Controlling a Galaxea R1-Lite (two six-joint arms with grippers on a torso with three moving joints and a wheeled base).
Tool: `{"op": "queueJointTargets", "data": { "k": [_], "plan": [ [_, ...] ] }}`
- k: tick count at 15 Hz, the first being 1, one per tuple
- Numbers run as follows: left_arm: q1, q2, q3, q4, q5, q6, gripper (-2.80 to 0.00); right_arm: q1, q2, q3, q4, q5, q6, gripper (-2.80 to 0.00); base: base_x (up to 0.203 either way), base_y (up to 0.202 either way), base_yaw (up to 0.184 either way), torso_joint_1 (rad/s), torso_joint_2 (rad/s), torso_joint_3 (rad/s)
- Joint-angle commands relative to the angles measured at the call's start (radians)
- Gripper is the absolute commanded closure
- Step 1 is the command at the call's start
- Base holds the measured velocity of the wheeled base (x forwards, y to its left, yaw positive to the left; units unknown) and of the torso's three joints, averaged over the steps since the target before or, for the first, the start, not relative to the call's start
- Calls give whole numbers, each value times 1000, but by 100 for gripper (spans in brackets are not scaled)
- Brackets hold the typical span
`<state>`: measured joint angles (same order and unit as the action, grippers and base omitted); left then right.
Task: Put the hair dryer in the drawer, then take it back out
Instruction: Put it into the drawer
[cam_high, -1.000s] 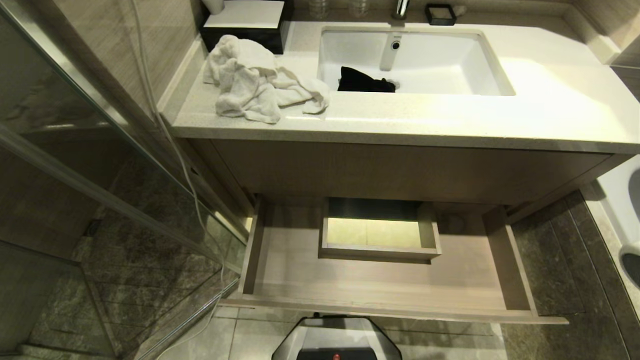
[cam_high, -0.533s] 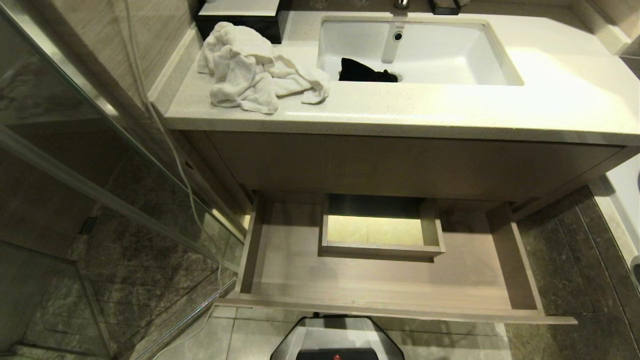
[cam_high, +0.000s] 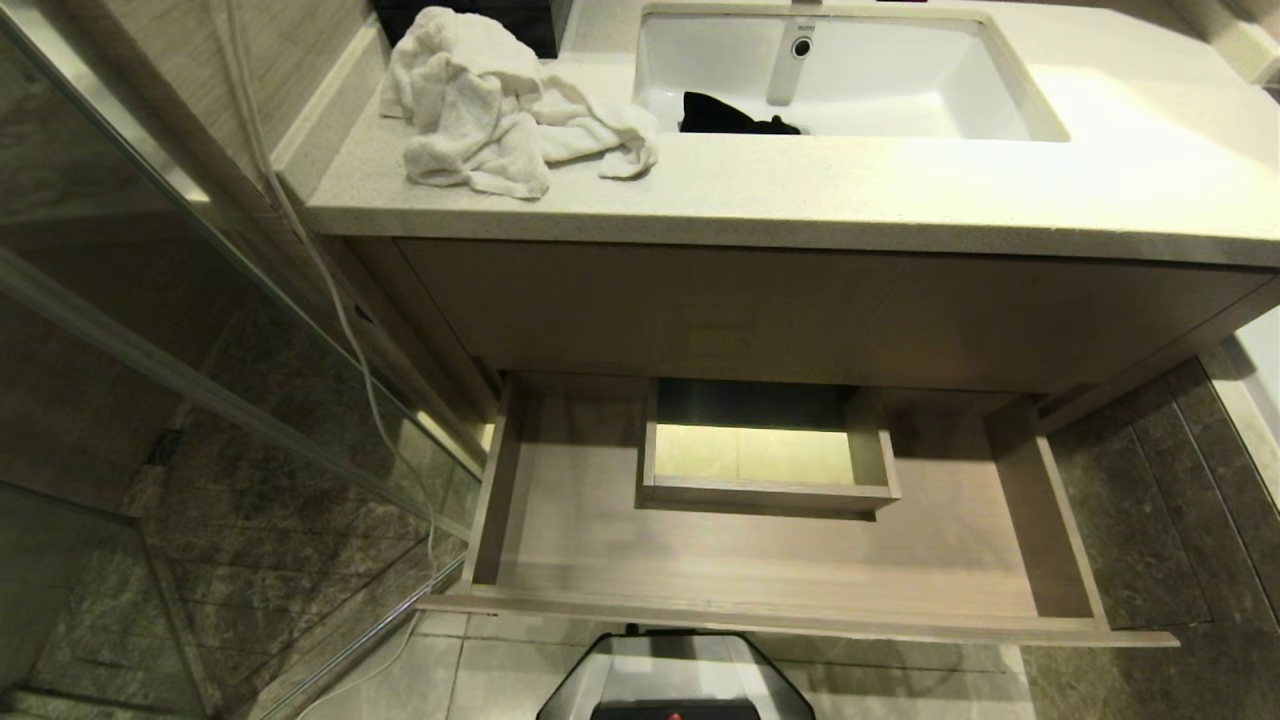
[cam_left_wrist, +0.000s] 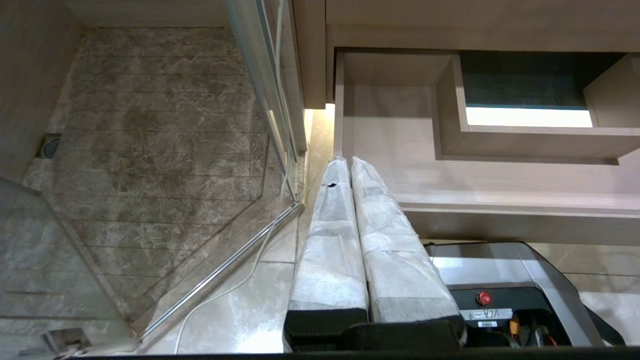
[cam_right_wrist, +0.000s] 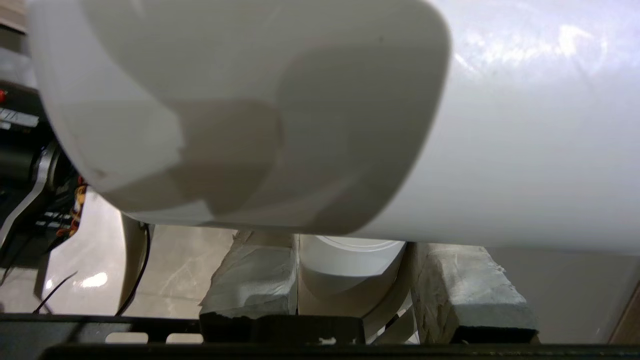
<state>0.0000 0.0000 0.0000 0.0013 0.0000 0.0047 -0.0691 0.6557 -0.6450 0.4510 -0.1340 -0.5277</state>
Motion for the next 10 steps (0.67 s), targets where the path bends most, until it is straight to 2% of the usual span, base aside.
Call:
{"op": "queueJointTargets", "data": {
  "k": [1,5,10],
  "plan": [
    [0,0,2,0,0,0,0,0,-18,8,1,-1,-3,0,0,0,0,-216,369,154],
    [0,0,2,0,0,0,0,-3,-24,15,2,-1,-5,0,0,0,0,-218,381,154],
    [0,0,2,0,0,0,0,-9,-30,34,4,-1,-5,0,0,0,0,-319,529,203]
  ]
}}
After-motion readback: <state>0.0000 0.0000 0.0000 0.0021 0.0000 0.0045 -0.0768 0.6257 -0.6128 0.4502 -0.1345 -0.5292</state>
